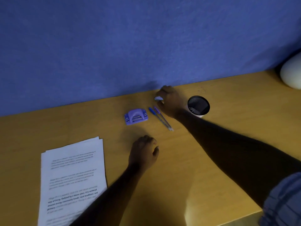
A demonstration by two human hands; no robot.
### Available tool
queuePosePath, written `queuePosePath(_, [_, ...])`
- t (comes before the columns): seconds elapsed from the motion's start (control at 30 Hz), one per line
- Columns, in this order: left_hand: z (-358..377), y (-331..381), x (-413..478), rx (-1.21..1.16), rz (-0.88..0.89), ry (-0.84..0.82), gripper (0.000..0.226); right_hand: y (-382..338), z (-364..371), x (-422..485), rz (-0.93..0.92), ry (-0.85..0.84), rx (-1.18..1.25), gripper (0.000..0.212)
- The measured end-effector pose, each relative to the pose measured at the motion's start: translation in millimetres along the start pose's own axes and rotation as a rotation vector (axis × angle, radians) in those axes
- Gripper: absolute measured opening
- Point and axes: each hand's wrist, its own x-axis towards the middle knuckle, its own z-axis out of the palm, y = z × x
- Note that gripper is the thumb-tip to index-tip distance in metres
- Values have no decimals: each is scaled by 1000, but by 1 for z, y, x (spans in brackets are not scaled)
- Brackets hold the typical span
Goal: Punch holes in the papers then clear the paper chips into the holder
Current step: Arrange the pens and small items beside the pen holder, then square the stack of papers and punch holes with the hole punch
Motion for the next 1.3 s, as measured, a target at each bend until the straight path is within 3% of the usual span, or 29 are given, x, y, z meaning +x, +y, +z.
queuePosePath(0.13, [-4, -13, -14, 128, 30, -59, 35, -22, 5, -54, -65, 46, 36, 19])
queuePosePath(0.2, [-7, -19, -28, 135, 30, -56, 40, -31, 8, -85, -69, -17, 59, 20])
queuePosePath(0.33, [-10, -31, -49, 140, -4, -27, 47, -36, 18, -128, 6, -179, 78, 30])
queuePosePath(0.63, [-2, -24, -103, 238, -88, -73, 78, -44, 25, -203, 102, -353, 66, 66])
queuePosePath(0.8, [-2, -33, -145, 214, -263, -48, 80, -44, 31, -229, 19, -414, -38, 68])
queuePosePath(0.97, [-15, -62, -183, 183, -387, 35, 77, -68, 32, -235, 66, -396, -38, 60])
queuePosePath(1.17, [-45, -118, -199, 111, -511, 148, 70, -135, 49, -227, 121, -358, 103, 57])
queuePosePath(1.3, [-60, -163, -214, 95, -691, 194, 71, -187, 64, -212, 192, -384, 285, 53])
